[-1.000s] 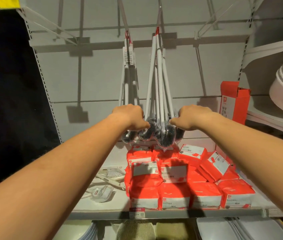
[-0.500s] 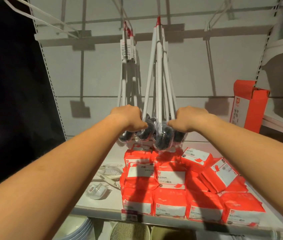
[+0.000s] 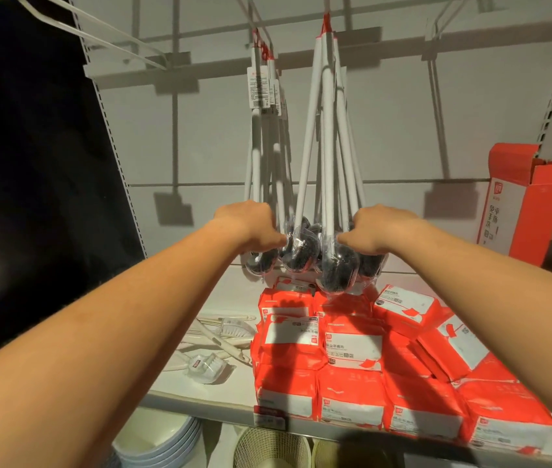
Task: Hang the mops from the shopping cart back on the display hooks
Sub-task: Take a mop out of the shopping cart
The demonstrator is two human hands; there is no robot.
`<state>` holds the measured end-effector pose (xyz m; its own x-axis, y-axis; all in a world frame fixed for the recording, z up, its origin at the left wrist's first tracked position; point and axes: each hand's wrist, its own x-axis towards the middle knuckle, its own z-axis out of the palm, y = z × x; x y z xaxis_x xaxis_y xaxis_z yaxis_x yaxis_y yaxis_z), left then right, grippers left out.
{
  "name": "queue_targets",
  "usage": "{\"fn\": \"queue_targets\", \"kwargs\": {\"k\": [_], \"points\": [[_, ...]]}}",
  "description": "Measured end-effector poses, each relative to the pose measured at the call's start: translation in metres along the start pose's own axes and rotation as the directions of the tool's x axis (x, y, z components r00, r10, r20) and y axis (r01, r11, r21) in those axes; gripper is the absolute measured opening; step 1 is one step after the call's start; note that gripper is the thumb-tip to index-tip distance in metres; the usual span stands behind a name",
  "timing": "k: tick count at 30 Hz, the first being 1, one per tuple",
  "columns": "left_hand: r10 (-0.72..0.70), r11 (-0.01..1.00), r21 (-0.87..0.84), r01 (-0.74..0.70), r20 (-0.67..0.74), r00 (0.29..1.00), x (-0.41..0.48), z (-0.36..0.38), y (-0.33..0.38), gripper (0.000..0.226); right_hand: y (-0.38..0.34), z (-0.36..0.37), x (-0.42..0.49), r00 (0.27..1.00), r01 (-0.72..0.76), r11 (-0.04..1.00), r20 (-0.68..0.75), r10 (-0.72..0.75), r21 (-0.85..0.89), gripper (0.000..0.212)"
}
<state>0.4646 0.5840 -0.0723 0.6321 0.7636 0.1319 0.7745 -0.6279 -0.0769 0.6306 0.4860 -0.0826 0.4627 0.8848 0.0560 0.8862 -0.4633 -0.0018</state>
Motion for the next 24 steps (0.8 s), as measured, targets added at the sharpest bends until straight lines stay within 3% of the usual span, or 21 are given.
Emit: {"fn": "queue_targets", "kwargs": {"k": [8, 13, 24], "points": [[-0.129, 0.992, 0.009, 0.129, 0.005, 0.992, -0.030, 0.007, -0.023, 0.029, -0.043, 0.007, 0.002, 0.984, 0.176, 0.984, 0.016, -0.176, 0.004, 0.033], [-0.232, 0.973, 0.018, 0.231, 0.031, 0.972, -0.063, 0.011, -0.052, 0.037, -0.083, 0.010, -0.005, 0.957, 0.289, 0.957, -0.008, -0.289, -0.018, 0.032], [-0.526, 0.850, 0.038, 0.525, 0.089, 0.846, -0.194, 0.013, -0.156, 0.034, -0.243, 0.016, -0.059, 0.821, 0.570, 0.820, 0.011, -0.570, -0.054, 0.043]]}}
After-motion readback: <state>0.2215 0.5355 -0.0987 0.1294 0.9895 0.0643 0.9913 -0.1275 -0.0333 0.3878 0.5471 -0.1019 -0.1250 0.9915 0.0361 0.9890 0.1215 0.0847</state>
